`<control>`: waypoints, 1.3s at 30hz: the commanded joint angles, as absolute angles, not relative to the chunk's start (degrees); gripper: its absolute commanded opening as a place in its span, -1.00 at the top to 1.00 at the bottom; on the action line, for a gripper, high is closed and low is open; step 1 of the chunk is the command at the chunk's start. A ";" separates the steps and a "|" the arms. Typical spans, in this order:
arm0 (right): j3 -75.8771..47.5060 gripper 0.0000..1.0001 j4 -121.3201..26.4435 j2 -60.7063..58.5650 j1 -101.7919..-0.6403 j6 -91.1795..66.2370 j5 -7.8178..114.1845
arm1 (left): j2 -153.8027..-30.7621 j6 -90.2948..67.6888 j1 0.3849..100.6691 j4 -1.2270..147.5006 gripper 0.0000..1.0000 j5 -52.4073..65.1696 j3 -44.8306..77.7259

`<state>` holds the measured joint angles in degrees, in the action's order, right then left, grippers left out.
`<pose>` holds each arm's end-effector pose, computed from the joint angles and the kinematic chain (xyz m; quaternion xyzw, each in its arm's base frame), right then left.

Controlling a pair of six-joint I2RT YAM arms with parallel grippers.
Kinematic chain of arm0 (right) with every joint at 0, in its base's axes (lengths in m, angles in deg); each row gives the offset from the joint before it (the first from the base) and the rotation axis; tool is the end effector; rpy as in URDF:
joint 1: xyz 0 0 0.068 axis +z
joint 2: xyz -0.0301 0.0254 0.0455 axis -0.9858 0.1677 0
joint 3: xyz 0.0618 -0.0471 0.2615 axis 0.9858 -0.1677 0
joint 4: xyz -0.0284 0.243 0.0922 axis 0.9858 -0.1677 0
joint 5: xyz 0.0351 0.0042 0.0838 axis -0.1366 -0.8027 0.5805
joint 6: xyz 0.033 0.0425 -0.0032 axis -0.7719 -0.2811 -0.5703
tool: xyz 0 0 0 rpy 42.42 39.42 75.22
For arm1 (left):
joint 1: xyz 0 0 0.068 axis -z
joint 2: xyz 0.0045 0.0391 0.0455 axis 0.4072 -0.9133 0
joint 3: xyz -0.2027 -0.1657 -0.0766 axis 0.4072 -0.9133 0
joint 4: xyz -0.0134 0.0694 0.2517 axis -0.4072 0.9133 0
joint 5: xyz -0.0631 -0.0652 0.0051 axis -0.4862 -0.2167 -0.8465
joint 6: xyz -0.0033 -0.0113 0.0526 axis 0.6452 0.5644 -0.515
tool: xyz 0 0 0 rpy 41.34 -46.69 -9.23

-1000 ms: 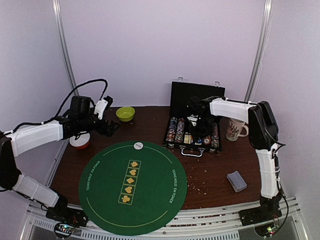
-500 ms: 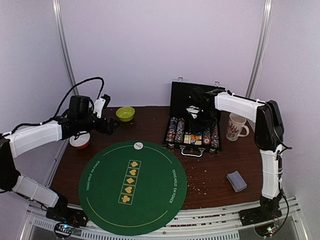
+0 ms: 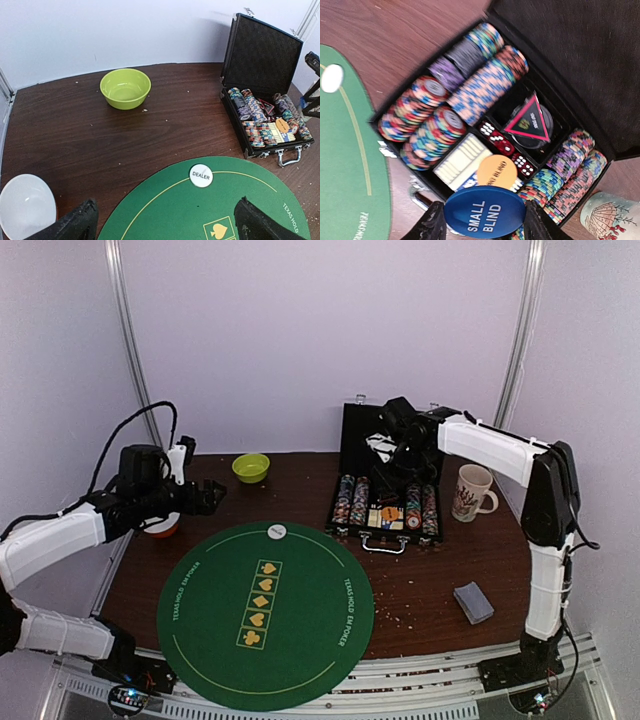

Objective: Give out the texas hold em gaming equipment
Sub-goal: Place the small blind button on the poker table mat.

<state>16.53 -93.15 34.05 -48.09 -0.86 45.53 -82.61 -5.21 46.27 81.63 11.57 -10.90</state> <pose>0.3799 0.2397 0.2765 -0.3040 0.9071 0.0690 0.2827 0.2392 -0.0998 0.2725 0.0479 0.8525 -0.1990 0.4810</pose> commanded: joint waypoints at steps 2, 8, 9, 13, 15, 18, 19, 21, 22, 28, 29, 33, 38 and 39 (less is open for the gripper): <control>13.16 0.19 -91.25 28.39 -44.35 0.84 46.64 | -81.08 -2.82 46.59 82.80 -0.96 13.30 -11.19; 7.33 0.21 -92.63 25.43 -38.08 0.45 49.01 | -80.11 -3.52 46.60 84.07 -0.96 13.38 -10.67; 5.35 0.21 -92.61 24.68 -36.68 -0.26 49.13 | -80.01 -3.66 46.60 84.04 -0.97 13.38 -10.64; -6.31 0.22 -90.45 21.53 -31.47 -4.00 51.26 | -80.50 -4.61 46.60 84.12 -0.96 12.55 -10.09; -10.78 0.22 -88.59 20.87 -29.27 -6.04 52.06 | -80.74 -4.89 46.54 84.12 -0.96 12.08 -9.89; -14.69 0.24 -85.37 21.92 -26.74 -9.26 53.50 | -80.79 -5.12 46.63 84.12 -0.96 11.46 -9.97; -15.05 0.24 -84.84 22.84 -26.08 -10.06 53.68 | -80.65 -5.15 46.68 84.12 -0.96 11.40 -10.06; -15.20 0.26 -83.74 24.74 -25.27 -11.88 53.88 | -80.16 -5.21 46.67 84.12 -0.97 11.40 -10.38; -15.20 0.26 -82.98 25.56 -25.05 -12.65 54.54 | -79.83 -5.33 46.68 84.12 -0.97 11.44 -10.68; -12.70 0.27 -81.81 30.18 -23.58 -14.75 51.90 | -78.60 -6.96 46.67 85.05 -0.96 12.88 -11.23; -12.33 0.27 -82.01 30.90 -23.47 -14.98 51.00 | -78.58 -7.12 46.68 85.08 -0.96 13.04 -11.25; -11.84 0.27 -82.86 32.32 -23.42 -14.89 49.32 | -78.57 -7.56 46.67 85.08 -0.97 13.30 -10.99; -12.07 -0.07 -83.57 32.46 -23.05 -14.94 49.01 | -79.07 -8.09 46.62 85.08 -0.96 13.72 -10.55; -12.04 -0.22 -83.79 32.32 -23.03 -14.86 48.56 | -79.23 -8.11 46.68 85.08 -0.96 13.80 -10.47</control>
